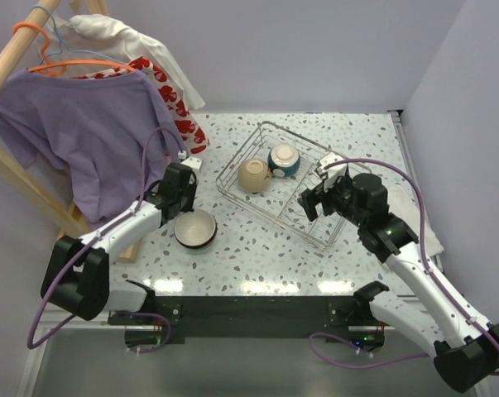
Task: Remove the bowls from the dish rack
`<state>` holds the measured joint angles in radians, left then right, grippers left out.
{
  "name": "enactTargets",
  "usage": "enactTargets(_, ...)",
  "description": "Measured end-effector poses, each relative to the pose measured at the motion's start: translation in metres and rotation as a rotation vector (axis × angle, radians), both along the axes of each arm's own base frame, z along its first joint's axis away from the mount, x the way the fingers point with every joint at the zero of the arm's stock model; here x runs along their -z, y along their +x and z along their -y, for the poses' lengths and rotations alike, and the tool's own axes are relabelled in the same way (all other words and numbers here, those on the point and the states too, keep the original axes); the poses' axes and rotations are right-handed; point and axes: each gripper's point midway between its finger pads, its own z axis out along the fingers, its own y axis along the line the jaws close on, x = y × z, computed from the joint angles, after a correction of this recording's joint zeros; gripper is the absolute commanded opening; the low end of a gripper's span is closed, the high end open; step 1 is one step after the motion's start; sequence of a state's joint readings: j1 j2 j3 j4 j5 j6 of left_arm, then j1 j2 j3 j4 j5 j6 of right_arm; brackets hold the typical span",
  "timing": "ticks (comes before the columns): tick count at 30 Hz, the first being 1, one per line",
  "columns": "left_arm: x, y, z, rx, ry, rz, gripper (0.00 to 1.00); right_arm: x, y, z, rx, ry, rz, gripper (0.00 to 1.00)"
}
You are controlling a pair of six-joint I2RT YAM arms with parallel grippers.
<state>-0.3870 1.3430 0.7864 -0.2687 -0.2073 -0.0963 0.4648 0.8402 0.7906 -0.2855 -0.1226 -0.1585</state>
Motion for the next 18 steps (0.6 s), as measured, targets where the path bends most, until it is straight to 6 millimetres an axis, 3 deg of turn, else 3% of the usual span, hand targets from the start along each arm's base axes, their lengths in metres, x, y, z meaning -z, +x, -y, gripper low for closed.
enactTargets(12,0.029,0.021,0.006,-0.059,-0.017,-0.042,0.0,0.0,0.0,0.0,-0.001,-0.002,0.002,0.91)
enactTargets(18,0.025,0.022,0.005,-0.083,-0.027,-0.028,0.11,0.002,0.0,0.0,-0.002,-0.006,0.0,0.92)
